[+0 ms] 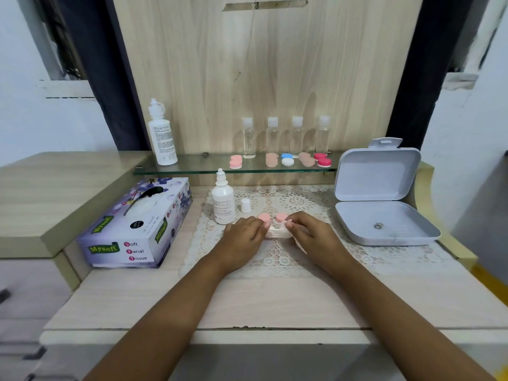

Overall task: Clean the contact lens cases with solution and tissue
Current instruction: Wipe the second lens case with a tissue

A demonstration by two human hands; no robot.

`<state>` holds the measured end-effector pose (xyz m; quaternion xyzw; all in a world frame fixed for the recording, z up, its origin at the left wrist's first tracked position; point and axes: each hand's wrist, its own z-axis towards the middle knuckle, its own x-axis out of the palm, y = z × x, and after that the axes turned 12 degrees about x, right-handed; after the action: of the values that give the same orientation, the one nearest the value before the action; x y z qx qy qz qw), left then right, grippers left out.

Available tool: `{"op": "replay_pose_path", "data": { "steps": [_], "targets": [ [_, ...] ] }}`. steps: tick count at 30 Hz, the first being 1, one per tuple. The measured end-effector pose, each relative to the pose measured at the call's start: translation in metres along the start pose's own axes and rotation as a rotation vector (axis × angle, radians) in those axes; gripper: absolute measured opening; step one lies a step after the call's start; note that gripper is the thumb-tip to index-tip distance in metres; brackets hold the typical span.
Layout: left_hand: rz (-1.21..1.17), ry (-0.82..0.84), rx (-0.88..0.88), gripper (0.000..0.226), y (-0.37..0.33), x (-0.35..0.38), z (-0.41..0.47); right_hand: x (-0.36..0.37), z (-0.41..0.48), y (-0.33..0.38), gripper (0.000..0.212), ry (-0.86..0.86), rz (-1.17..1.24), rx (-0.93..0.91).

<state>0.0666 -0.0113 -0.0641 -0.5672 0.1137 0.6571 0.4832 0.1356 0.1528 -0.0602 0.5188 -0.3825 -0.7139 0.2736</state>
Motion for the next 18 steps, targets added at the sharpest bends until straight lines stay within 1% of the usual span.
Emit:
{"op": "replay_pose_path", "data": {
  "steps": [2,6,7,9,10,13,15,18],
  "targets": [
    [-0.048,-0.028,-0.019,0.038,-0.0015,-0.0010,0.0000,0.0003,-0.0002,0.0014,0.008,0.006,0.067,0.002],
    [-0.172,-0.107,-0.039,0.039,0.0004,-0.0006,-0.0008,0.0014,0.0015,0.0007,0.012,0.001,0.082,0.013],
    [-0.207,-0.130,-0.032,0.037,0.0010,-0.0006,-0.0013,0.0009,0.0016,0.0010,0.010,-0.007,0.100,0.018],
    [-0.290,-0.183,0.009,0.027,0.0006,-0.0010,-0.0025,-0.0009,0.0025,0.0016,0.007,-0.025,0.156,0.036],
    [-0.311,-0.199,0.045,0.027,0.0006,-0.0016,-0.0036,-0.0018,0.0030,0.0020,0.007,-0.030,0.186,0.045],
    [-0.269,-0.208,0.164,0.047,0.0025,-0.0010,-0.0064,-0.0034,0.0019,0.0045,0.009,-0.021,0.282,0.082],
    [-0.195,-0.253,0.223,0.046,0.0040,-0.0004,-0.0063,-0.0043,-0.0002,0.0062,0.009,-0.012,0.339,0.096],
    [-0.162,-0.306,0.277,0.038,0.0026,0.0000,-0.0048,-0.0049,-0.0005,0.0058,0.009,-0.048,0.397,0.135]
  ]
}}
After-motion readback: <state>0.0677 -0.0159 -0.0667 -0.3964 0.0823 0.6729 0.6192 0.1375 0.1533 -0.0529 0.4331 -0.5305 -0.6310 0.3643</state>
